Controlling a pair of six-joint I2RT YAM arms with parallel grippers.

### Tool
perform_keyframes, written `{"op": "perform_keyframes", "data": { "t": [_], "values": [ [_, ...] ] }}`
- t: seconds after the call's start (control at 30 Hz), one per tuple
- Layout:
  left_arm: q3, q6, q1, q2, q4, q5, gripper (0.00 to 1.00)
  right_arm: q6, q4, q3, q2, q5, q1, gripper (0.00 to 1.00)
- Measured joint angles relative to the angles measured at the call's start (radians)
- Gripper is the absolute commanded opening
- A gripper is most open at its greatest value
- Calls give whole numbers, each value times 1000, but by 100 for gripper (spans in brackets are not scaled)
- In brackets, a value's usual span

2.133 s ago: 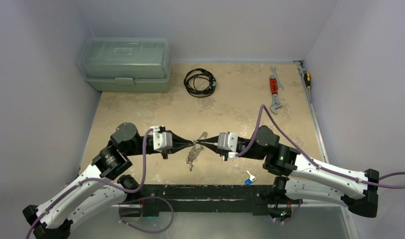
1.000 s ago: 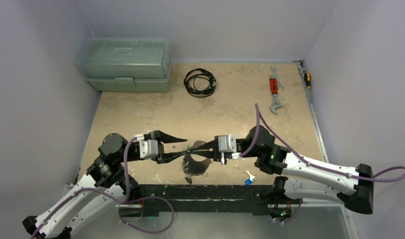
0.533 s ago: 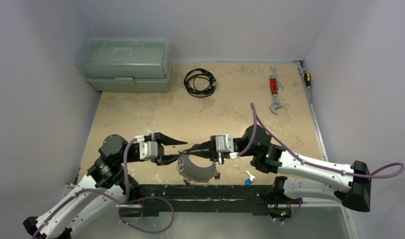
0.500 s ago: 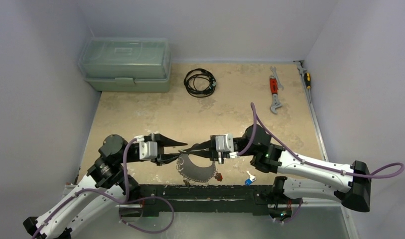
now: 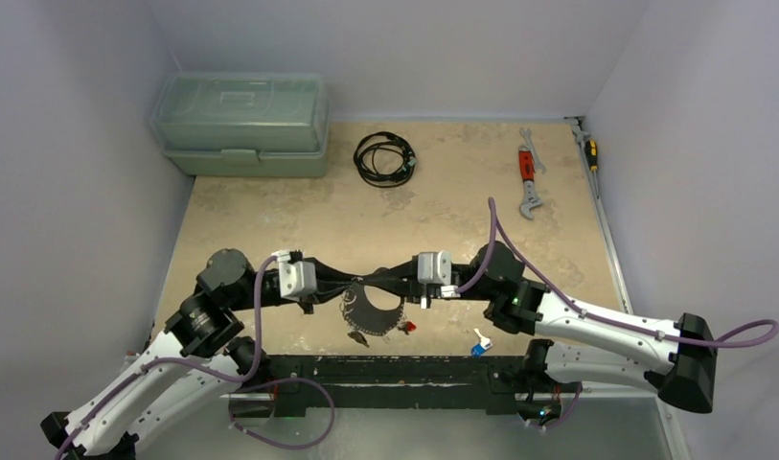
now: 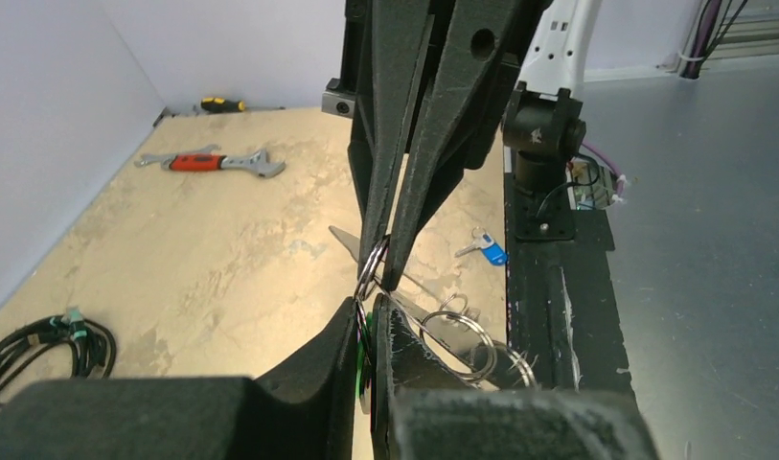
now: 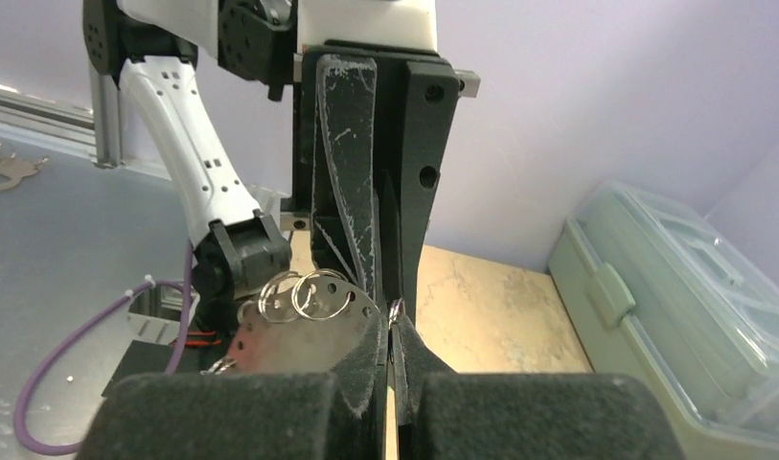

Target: Put the keys on the keyring

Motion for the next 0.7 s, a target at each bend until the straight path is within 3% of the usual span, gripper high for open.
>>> {"op": "perform_keyframes", "data": {
  "t": [0.03, 0.13, 0.2, 0.43, 0.7],
  "values": [
    [8, 4, -1, 7, -16, -7, 5, 2, 3, -12, -8, 9, -5, 0],
    [16, 20, -3, 18, -42, -16, 35, 18, 20, -48, -26, 28, -5, 0],
    [17, 31, -2, 16, -64, -34, 43, 31, 34, -73, -36, 26, -5, 0],
    [29, 60, 2, -27, -84, -53, 40, 59, 62, -90, -41, 21, -6, 0],
    [41, 60, 3, -18, -53, 44, 37, 79, 93, -90, -45, -10, -9, 0]
  ]
}}
